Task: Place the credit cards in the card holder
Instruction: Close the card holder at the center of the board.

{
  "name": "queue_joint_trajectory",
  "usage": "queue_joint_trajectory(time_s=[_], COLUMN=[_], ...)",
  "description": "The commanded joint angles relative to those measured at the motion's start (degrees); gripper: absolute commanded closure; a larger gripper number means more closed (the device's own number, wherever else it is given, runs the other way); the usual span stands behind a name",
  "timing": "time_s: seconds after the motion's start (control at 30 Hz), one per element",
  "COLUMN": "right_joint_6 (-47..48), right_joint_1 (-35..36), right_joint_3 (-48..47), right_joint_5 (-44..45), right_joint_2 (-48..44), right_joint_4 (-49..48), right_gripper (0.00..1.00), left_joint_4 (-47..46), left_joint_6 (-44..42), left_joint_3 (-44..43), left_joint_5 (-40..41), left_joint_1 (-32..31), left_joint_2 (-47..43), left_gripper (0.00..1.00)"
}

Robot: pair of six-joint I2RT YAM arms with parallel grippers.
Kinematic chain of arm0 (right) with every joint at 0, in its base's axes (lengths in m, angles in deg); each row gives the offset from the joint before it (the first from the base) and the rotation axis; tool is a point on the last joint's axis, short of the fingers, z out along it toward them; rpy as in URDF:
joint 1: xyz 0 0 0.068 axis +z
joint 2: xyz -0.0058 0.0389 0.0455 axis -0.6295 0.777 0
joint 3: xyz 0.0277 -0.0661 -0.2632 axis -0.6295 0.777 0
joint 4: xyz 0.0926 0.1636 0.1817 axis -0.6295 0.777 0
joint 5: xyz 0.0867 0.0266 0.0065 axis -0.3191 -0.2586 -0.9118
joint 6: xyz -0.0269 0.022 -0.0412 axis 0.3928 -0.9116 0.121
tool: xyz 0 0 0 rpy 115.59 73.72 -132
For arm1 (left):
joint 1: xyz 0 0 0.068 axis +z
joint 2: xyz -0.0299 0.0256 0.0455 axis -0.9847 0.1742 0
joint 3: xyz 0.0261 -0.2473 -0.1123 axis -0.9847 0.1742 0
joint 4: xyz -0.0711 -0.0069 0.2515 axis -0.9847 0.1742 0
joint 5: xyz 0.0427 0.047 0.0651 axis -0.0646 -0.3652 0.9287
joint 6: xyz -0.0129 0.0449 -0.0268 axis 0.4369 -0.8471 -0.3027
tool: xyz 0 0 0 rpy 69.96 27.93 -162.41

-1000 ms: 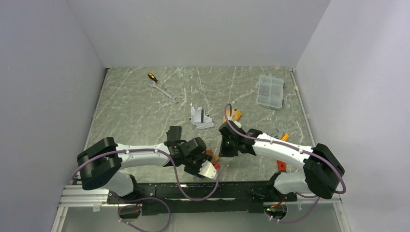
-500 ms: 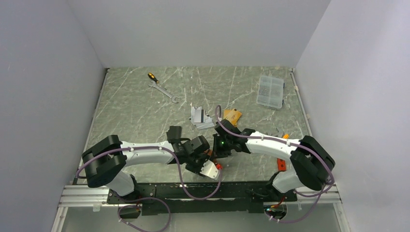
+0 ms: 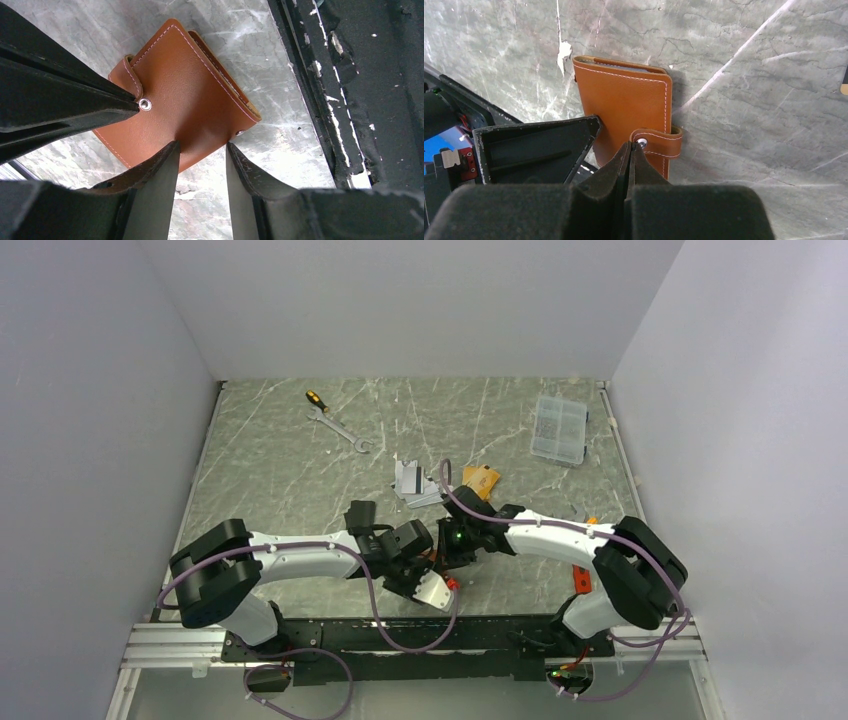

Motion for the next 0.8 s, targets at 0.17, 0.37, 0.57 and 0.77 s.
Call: queue_joint_trajectory(time_s=[0.17, 0.37, 0.57, 0.77], right_joint_6=[1.05, 2.11, 3.39, 3.05], right_joint_1=[-2.11, -2.76, -2.8, -2.77], right_joint_3=[-1.05, -2.43, -5.71, -5.79], right_joint_5=[-3.62, -0.48, 4.03, 4.33], right_joint_2=[-0.92, -0.61, -0.98, -1.13], right_joint_4=[1.44, 5.94, 12.05, 12.82], right_gripper=[1.0, 1.0, 1.0, 1.0], left_joint_4=[2.33, 2.52, 3.31, 3.68], left_joint_6=[-0.19, -0.2, -0.3, -0.55], left_joint_3=[-1.39, -1.35, -2.01, -1.6], left_joint_5=[-1.21, -1.37, -1.81, -1.87], left_joint_1=[0.74, 0.83, 0.92, 0.92], left_joint_2=[-0.39, -0.4, -0.39, -0.56], left_gripper=[0.58, 0.6, 0.62, 0.64])
